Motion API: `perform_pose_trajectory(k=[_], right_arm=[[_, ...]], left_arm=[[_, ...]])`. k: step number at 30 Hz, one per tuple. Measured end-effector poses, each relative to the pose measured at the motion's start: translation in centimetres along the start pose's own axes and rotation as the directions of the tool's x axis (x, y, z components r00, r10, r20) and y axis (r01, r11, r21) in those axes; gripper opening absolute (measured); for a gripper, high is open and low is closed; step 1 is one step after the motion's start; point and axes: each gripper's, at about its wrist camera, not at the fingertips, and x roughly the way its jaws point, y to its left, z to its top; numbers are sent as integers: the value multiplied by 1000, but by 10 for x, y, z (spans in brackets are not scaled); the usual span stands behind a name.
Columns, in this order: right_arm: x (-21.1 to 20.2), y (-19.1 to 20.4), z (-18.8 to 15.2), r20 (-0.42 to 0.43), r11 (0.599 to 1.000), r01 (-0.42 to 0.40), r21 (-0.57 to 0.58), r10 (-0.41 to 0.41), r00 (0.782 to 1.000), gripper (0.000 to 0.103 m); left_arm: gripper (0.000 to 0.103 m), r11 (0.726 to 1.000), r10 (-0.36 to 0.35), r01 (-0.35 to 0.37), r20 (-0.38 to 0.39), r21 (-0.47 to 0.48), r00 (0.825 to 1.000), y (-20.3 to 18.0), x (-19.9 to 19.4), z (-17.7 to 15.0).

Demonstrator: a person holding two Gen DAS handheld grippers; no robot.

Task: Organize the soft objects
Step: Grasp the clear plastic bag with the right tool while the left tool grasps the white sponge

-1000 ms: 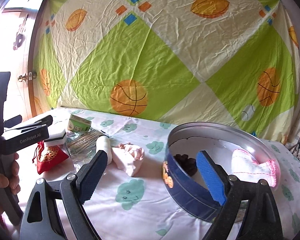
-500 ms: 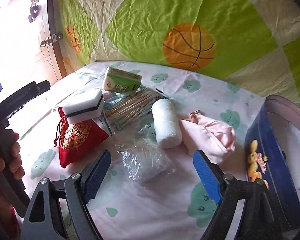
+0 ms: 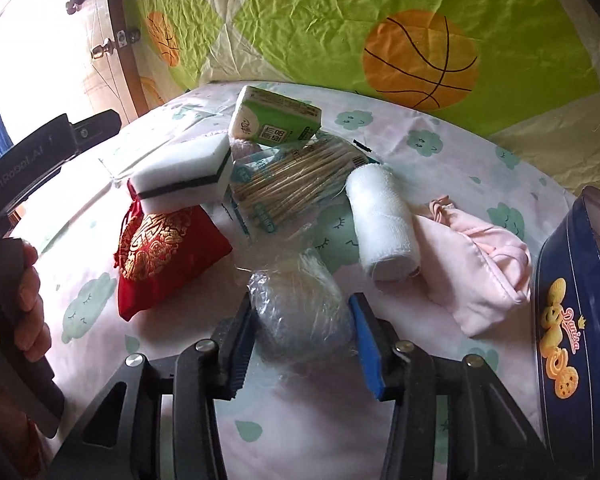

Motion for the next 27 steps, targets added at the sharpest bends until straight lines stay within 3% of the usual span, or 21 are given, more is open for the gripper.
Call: perform_pose_trajectory(k=[6, 10, 15, 19, 22, 23, 24, 25, 27], right_arm=[[-35, -11, -17, 120, 996, -80, 38, 75, 990, 48], [-59, -20, -25, 229, 996, -48, 70, 31, 973, 48], [-78, -28, -26, 339, 993, 66, 93, -94, 936, 48], [-88, -35, -25, 387, 987, 116, 110, -150, 910, 48], [-90, -40, -24, 389, 985, 122, 124, -162, 907, 49], [-89, -42, -24, 386, 984, 118, 131, -161, 909, 49], [-89, -43, -24, 381, 984, 114, 135, -158, 911, 49], [-88, -43, -23, 377, 984, 112, 139, -157, 913, 49], [-89, -44, -24, 378, 983, 112, 147, -160, 912, 49]], left_arm=[[103, 999, -39, 38, 41, 17, 998, -7, -8, 0], [103, 995, -93, 90, 57, 53, 994, -20, -12, -1], [103, 986, -130, 133, -36, 102, 991, -57, 2, -4], [103, 988, -50, 67, -127, 138, 991, -86, 29, -7], [102, 988, 23, 8, -199, 152, 980, -96, 51, -12], [100, 988, 40, -6, -219, 153, 975, -95, 56, -15], [92, 989, 39, -1, -252, 148, 967, -93, 61, -18], [80, 992, 19, 18, -280, 128, 960, -88, 64, -20], [70, 997, -27, 47, -304, 57, 952, -74, 67, -19]])
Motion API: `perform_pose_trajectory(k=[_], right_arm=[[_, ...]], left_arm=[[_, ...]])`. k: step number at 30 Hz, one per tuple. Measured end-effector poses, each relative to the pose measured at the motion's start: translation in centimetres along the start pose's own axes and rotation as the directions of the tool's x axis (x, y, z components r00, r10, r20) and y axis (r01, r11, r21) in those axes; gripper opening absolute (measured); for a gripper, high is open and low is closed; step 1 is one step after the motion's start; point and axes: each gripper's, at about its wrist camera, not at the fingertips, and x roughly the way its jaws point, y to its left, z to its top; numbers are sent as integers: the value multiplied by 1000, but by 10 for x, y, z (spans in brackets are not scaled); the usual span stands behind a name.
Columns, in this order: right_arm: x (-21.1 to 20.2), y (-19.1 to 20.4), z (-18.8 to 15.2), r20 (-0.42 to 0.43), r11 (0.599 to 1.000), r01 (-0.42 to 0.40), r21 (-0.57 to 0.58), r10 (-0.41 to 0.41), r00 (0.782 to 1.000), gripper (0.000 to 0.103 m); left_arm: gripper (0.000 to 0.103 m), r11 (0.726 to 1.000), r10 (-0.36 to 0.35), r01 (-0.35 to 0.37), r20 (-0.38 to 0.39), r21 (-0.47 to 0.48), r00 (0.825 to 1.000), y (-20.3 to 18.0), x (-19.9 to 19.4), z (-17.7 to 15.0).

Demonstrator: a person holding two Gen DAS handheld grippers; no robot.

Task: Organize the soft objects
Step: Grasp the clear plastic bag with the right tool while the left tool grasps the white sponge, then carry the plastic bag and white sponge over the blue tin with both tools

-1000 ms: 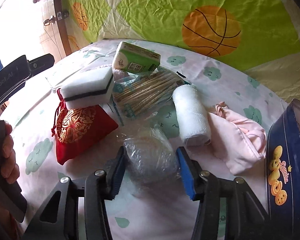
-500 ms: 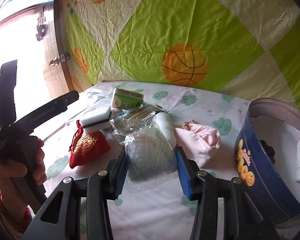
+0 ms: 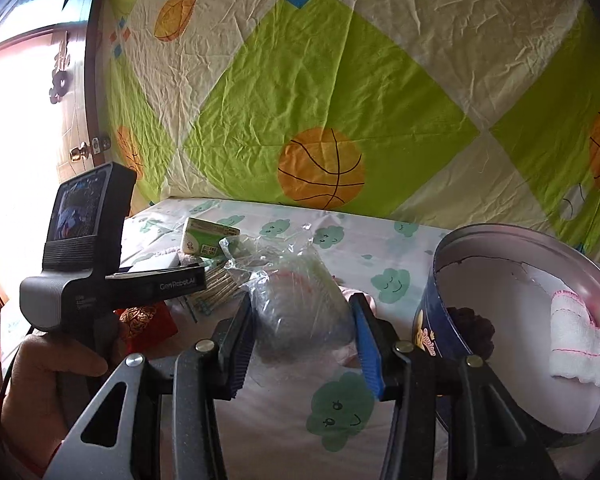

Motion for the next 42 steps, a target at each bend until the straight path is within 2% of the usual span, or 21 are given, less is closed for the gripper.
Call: perform_pose_trajectory(k=[1, 4, 7, 9, 11, 13, 15, 17, 20, 26, 38, 42], right_arm=[[0, 0, 0, -1, 1000, 0, 3, 0, 1000, 49], [1, 1, -1, -4, 1000, 5, 14, -5, 1000, 49], [-2, 0, -2, 8, 1000, 9, 26, -9, 1000, 49], [-4, -1, -2, 25, 999, 15, 32, -16, 1000, 49], [-9, -1, -1, 50, 999, 23, 39, -25, 998, 49], [-16, -3, 0, 87, 998, 33, 50, -38, 996, 49], [-24, -5, 2, 130, 997, 47, 62, -55, 990, 49], [-30, -7, 3, 163, 996, 63, 69, -73, 984, 49], [-32, -10, 5, 172, 994, 72, 80, -85, 981, 49], [-28, -13, 3, 151, 992, 83, 90, -96, 984, 49], [-33, -8, 1, 171, 992, 108, 64, -117, 978, 49], [-38, -8, -1, 185, 990, 128, 49, -135, 973, 49]], left_arm=[[59, 999, -24, 24, 4, -29, 1000, 7, -2, 0], [58, 992, -83, 90, 71, -92, 994, 20, -16, -2], [58, 985, -127, 144, 164, -96, 978, 20, -34, -2], [58, 977, -168, 194, 247, -85, 954, 18, -51, -1], [58, 970, -209, 239, 346, -46, 915, 16, -70, -2], [58, 972, -218, 233, 415, 13, 883, 8, -86, -6], [59, 972, -230, 229, 450, 57, 863, 0, -96, -9], [59, 968, -247, 236, 462, 83, 852, -4, -101, -12], [59, 971, -240, 214, 455, 110, 857, -11, -101, -15], [58, 984, -164, 109, 467, 142, 869, -22, -102, -23], [59, 981, -161, 95, 430, 171, 888, -34, -102, -35], [59, 979, -157, 80, 436, 189, 886, -40, -104, -39]])
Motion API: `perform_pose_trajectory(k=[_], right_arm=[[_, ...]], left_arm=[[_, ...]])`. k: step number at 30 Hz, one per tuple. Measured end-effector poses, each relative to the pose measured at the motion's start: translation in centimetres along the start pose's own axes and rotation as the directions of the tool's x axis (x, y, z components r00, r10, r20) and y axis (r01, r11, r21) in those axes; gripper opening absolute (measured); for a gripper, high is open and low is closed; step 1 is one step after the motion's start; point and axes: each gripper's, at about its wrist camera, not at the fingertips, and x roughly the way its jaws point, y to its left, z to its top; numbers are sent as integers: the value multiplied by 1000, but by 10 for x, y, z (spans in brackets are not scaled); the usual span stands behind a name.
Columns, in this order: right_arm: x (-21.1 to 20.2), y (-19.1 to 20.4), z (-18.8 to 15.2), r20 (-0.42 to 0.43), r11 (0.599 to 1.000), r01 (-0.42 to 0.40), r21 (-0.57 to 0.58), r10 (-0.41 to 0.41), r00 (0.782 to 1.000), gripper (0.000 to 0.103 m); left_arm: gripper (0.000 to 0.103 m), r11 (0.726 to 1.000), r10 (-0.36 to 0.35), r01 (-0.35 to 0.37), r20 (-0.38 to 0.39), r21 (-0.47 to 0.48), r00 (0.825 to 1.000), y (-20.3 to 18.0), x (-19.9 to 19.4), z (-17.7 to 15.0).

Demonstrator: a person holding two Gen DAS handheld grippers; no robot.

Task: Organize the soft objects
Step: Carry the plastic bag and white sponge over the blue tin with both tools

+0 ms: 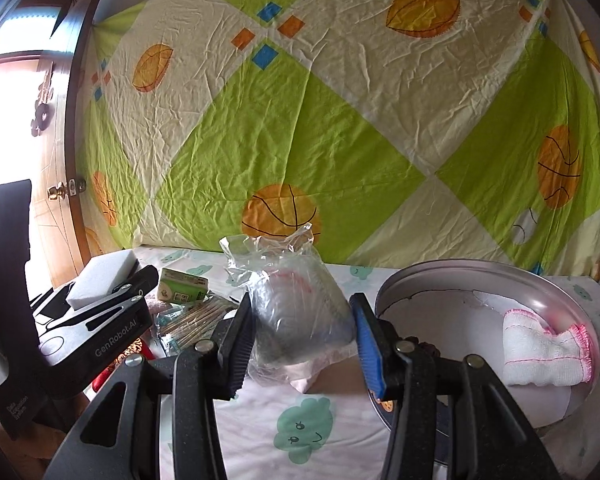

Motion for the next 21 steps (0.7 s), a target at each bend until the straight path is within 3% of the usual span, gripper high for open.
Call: perform_pose_trajectory(k=[21], right_arm=[[-24, -8, -3, 58, 996, 65, -61, -62, 996, 49]], left_arm=[[59, 1000, -13, 13, 2, 25, 1000, -18, -13, -5]])
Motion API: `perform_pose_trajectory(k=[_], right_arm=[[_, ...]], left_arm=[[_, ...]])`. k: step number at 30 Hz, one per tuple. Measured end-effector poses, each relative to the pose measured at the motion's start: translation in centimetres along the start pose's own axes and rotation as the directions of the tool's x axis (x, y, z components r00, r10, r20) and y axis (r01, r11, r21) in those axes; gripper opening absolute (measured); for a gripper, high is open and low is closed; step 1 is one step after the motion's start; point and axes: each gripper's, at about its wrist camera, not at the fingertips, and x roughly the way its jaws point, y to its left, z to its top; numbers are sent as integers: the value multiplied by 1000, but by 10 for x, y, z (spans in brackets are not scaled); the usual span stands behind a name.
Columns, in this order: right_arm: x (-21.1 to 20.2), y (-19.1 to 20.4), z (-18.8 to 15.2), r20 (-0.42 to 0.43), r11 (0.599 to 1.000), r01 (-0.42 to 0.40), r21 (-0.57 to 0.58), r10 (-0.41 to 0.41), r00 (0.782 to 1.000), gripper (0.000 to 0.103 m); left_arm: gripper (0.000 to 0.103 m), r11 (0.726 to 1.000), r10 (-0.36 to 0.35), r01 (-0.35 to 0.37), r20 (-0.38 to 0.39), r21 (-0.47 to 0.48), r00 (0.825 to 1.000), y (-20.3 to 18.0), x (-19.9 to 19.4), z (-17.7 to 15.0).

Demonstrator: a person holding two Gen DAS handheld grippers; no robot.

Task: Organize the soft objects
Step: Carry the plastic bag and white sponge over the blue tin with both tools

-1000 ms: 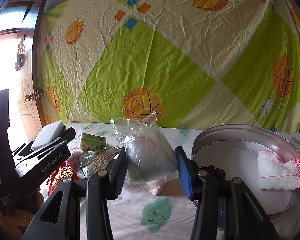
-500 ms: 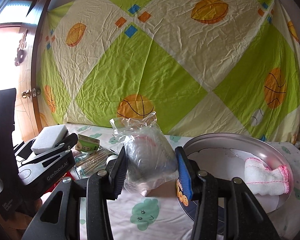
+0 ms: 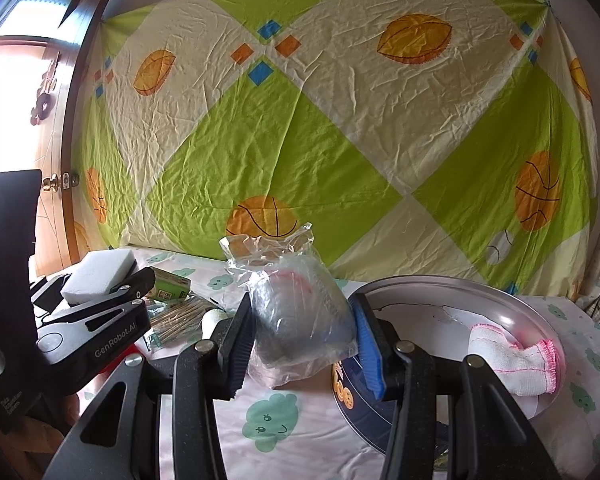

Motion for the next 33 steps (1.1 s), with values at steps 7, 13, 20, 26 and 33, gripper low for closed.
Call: perform_pose_trajectory(k=[7, 13, 20, 26, 33], right_arm=[[-2, -6, -1, -4, 1000, 23, -14, -23, 1000, 49], [-4, -17, -2, -9, 999, 40, -9, -40, 999, 49], [-9, -29, -2, -5, 999, 51, -4, -51, 999, 49], [-12, -45, -3, -7, 997, 76, -5, -76, 997, 49], [-13, -73, -4, -15, 993, 117, 20, -117, 993, 49]], left_arm=[[59, 1000, -13, 13, -15, -29, 1000, -3, -3, -2], [59, 1000, -20, 20, -16, -20, 1000, -12, -7, -3], [59, 999, -38, 38, -29, -24, 999, -23, -12, -5], [59, 998, -62, 61, -40, -11, 997, -39, -16, -7], [59, 995, -101, 100, -61, -15, 993, -59, -17, -8]])
